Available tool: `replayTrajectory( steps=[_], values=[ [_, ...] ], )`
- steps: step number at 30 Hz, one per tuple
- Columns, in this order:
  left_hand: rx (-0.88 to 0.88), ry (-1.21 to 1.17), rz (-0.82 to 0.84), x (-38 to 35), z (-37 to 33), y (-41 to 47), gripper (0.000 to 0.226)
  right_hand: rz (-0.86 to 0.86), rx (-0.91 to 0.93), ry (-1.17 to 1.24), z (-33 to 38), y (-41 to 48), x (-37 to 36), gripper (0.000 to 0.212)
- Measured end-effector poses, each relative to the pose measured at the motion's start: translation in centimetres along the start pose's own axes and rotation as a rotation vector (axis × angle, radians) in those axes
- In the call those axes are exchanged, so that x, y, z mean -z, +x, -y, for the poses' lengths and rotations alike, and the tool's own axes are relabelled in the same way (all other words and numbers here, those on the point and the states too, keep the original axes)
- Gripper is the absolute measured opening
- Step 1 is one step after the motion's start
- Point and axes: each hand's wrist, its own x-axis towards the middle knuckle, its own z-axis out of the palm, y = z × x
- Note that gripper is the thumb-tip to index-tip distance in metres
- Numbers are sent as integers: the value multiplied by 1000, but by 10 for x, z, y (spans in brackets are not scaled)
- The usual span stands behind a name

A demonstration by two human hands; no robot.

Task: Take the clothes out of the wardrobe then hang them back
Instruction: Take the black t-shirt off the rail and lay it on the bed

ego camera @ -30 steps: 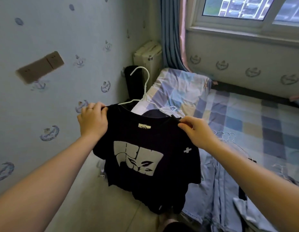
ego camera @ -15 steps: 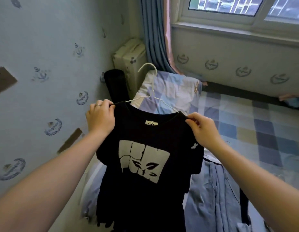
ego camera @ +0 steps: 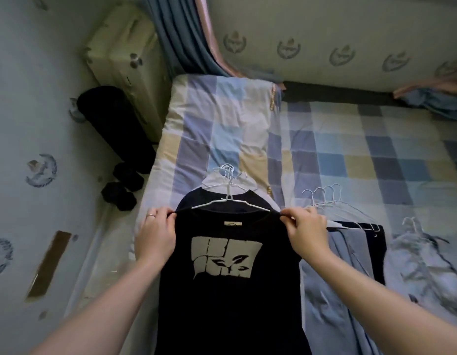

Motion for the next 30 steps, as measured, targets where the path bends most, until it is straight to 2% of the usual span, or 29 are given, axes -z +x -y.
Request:
replayTrajectory(
  steps=[3,7,10,12,14,16,19,23,30],
  values=[
    [-12,-73,68,-35,9,29,19,7,-60,-16,-8,23,-41,12],
    [-10,-156,101,-78,13,72,19,31,-135,85,-20,64,-88,18],
    [1,-256,174,-107,11,97,39,60,-162,138,-24,89,-115,31],
    [-40,-276,261,-123,13,105,57,124,-175,222,-25,94,-132,48],
    [-55,-248,331,-133,16,102,67,172,-263,299,-22,88,-146,61],
    [-62,-162,395,-133,17,86,71,203,-354,325,-18,70,-151,65],
    [-104,-44,474,-122,13,54,74,238,-431,365,-7,33,-141,64],
    [-152,-29,530,-97,1,11,72,288,-499,385,8,-22,-110,60],
    [-279,-53,533,-50,-43,-63,70,222,-517,311,13,-95,-38,59]
  ],
)
